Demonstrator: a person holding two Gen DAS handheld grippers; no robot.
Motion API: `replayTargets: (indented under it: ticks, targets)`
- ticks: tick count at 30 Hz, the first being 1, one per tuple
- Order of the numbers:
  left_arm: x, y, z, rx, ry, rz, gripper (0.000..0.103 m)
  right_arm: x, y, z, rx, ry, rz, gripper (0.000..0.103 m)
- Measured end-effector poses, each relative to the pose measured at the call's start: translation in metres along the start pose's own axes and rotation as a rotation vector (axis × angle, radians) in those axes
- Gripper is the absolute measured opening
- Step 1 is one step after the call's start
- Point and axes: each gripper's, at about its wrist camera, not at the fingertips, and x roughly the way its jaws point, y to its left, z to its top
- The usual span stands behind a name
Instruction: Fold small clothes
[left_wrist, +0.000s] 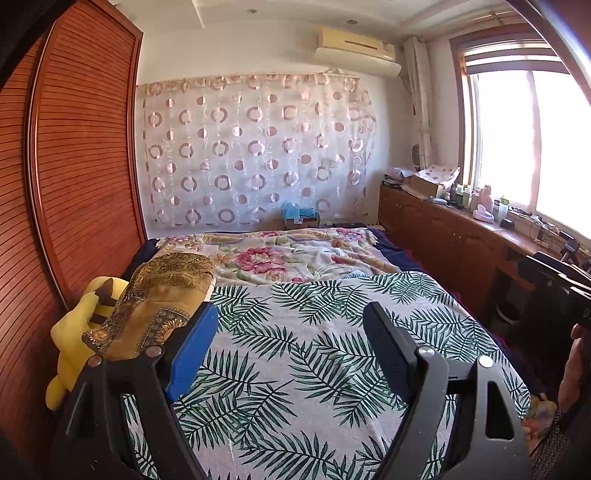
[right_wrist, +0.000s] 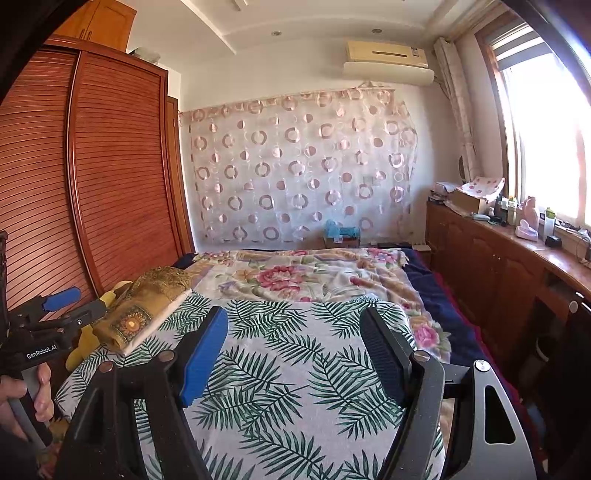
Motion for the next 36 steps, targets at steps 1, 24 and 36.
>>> replayTargets:
  ticks: [1, 24, 36]
  targets:
    - [0.0003, -0.0001, -0.0001, 0.000, 0.001, 0.001, 0.081, 0.0002, -0.0004, 0.0004, 0.000, 0.000, -0.001, 0.076]
    - [0.0001, -0.0005, -0.0009, 0.001, -0.001, -0.001, 0.082, 0.0012, -0.0059, 0.0024, -0.009, -0.006, 0.001, 0.076]
    - [-0.0001, -0.0005, -0.0012, 0.001, -0.002, 0.000, 0.081, 0.0010, -0.0056, 0.0012, -0.015, -0.011, -0.002, 0.076]
